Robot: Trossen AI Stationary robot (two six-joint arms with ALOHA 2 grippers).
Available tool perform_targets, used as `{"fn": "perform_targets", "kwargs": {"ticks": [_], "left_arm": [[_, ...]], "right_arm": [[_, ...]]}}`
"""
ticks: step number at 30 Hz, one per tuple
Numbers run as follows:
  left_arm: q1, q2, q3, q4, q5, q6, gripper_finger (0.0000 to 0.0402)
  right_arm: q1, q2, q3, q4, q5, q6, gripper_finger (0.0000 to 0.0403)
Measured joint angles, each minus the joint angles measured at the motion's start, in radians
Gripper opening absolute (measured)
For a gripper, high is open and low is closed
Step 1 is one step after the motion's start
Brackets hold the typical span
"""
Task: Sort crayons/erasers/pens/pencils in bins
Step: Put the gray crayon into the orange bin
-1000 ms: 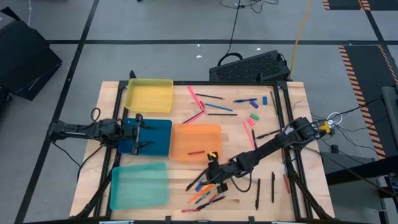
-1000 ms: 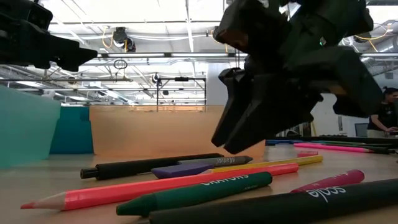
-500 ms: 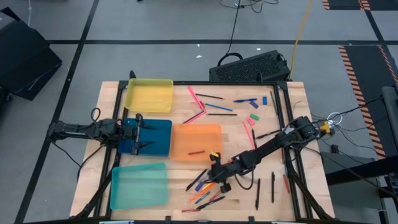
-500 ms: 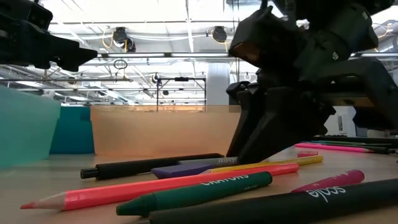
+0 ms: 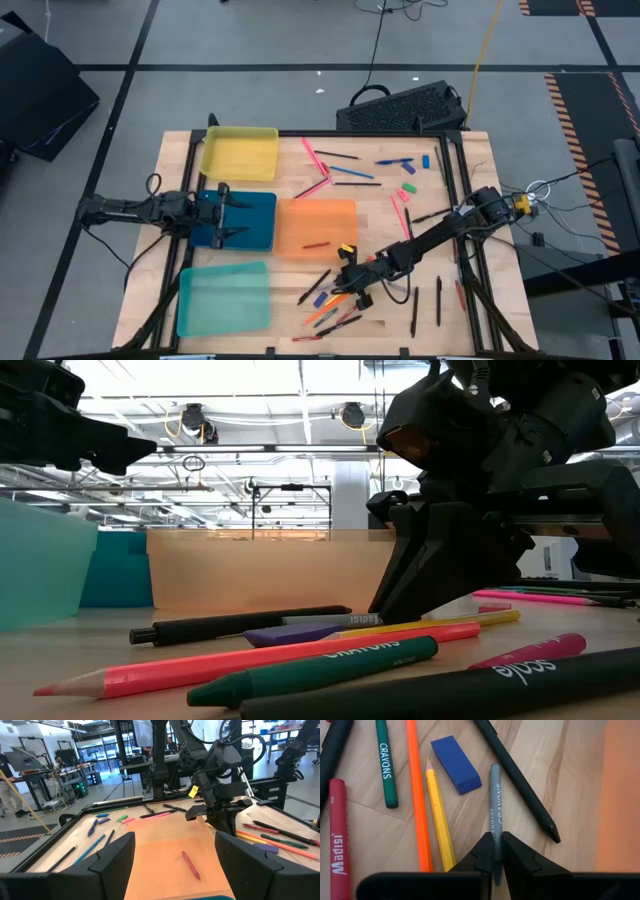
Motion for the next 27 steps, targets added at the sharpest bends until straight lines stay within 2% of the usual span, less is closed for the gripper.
{"fn": "perform_targets", "kwargs": {"ticks": [7,13,18,22,27], "left_arm": [[0.000,0.000,0.000,0.000,0.000,0.000,0.0274],[0.000,0.000,0.000,0.000,0.000,0.000,0.0274],[0.000,0.000,0.000,0.000,0.000,0.000,0.0273],[0.000,0.000,0.000,0.000,0.000,0.000,0.0274],[0.000,0.000,0.000,0.000,0.000,0.000,0.0274]], "right_arm": [[0.016,-0.048,-0.005,-0.023,-0.002,-0.004,0.0031],[0.029,-0.173,-0.004,-0.001,0.002,-0.048,0.0025],[0.019,-0.272,-0.004,-0.003,0.143,-0.108,0.0029],[-0.015,-0.294,-0.003,0.009,0.272,-0.147,0.0030],[-0.124,-0.285,-0.003,-0.008,0.289,-0.072,0.0026]]}}
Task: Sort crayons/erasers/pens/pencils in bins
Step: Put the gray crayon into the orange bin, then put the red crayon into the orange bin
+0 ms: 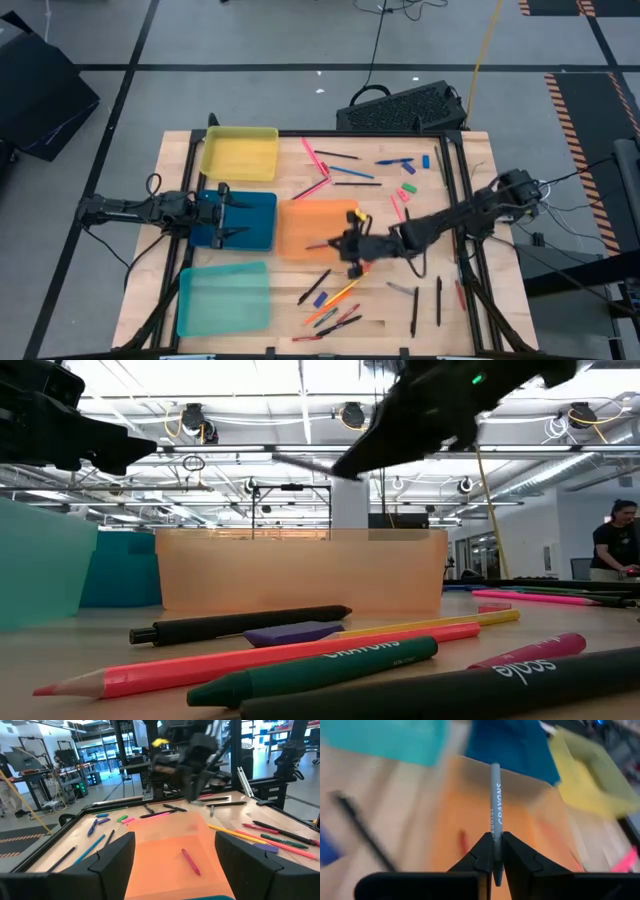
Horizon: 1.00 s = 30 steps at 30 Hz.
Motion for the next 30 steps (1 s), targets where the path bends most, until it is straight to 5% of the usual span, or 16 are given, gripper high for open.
{"fn": "perform_targets", "kwargs": {"ticks": [7,15,22,30], "left_arm": [[0.000,0.000,0.000,0.000,0.000,0.000,0.0274],[0.000,0.000,0.000,0.000,0.000,0.000,0.0274],[0.000,0.000,0.000,0.001,0.000,0.000,0.0274],[0.000,0.000,0.000,0.000,0.000,0.000,0.0274]], "right_arm": [[-0.136,0.055,0.004,-0.013,-0.069,0.029,0.0031],[-0.157,0.205,0.096,-0.045,-0.166,0.064,0.0044],[-0.158,0.221,0.156,-0.149,-0.186,0.077,0.0138],[0.072,0.068,0.157,-0.110,-0.214,-0.060,0.0198]]}}
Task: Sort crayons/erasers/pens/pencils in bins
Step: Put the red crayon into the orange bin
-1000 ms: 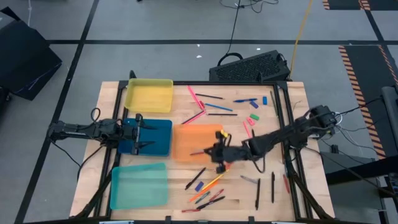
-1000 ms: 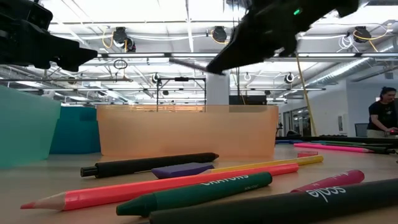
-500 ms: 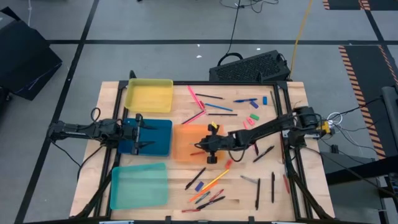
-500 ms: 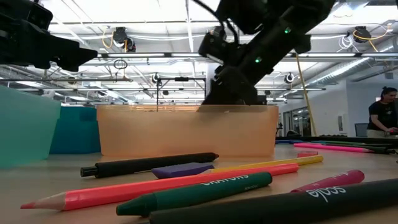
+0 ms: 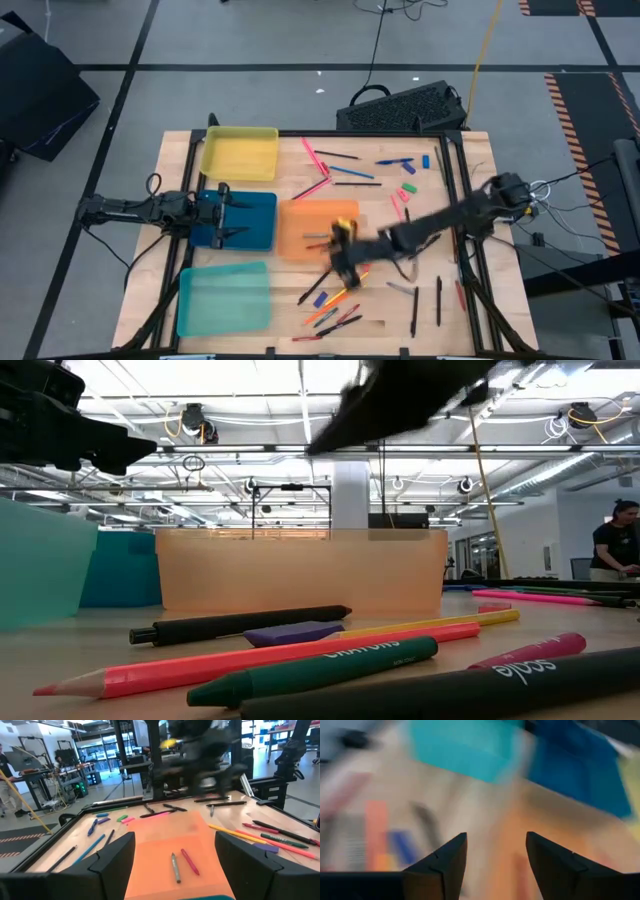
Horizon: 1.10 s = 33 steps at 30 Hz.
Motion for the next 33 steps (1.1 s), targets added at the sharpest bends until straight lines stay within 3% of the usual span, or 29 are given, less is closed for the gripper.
{"fn": "perform_targets", "kwargs": {"ticks": [7,11,22,33], "left_arm": [[0.000,0.000,0.000,-0.001,0.000,0.000,0.0274],[0.000,0.000,0.000,0.000,0.000,0.000,0.0274],[0.000,0.000,0.000,0.000,0.000,0.000,0.0274],[0.000,0.000,0.000,-0.001,0.000,0.000,0.0274]], "right_arm": [[0.208,0.060,-0.002,0.061,0.081,0.092,0.0198],[0.251,0.141,0.013,0.107,0.034,0.159,0.0198],[0.277,0.199,0.008,-0.064,-0.051,0.176,0.0191],[0.244,0.196,-0.102,-0.014,-0.078,0.176,0.0111]]}}
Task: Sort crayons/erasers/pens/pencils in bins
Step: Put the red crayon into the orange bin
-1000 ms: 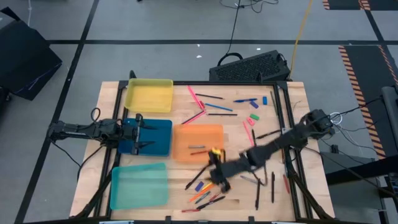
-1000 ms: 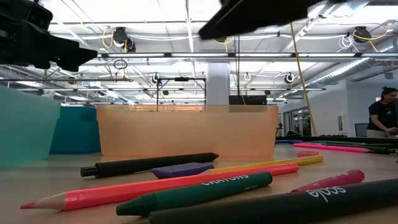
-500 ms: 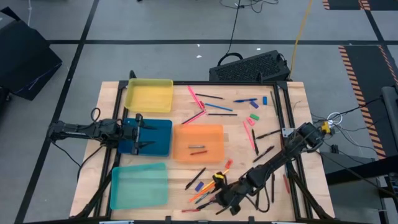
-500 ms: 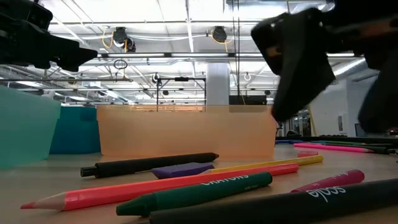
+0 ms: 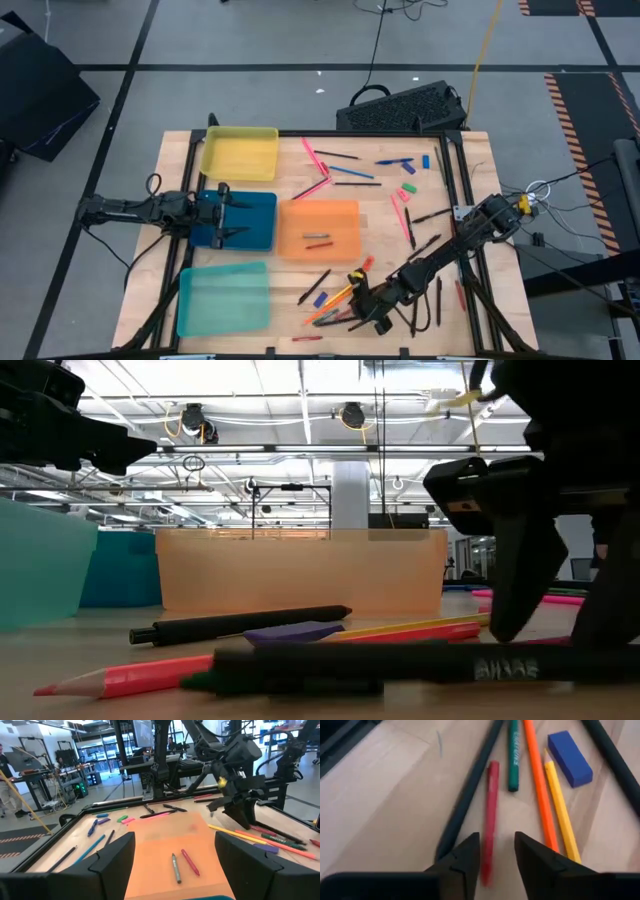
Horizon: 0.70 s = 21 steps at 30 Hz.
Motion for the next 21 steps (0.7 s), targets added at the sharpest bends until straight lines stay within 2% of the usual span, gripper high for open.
{"fn": "perform_targets", "kwargs": {"ticks": [8,21], "left_arm": [[0.000,0.000,0.000,0.001,0.000,0.000,0.0274],[0.000,0.000,0.000,0.001,0.000,0.000,0.0274]], "right_arm": [[-0.013,0.000,-0.035,0.012,-0.026,0.001,0.0058],[-0.014,0.000,-0.046,0.008,-0.023,0.029,0.0025]]}}
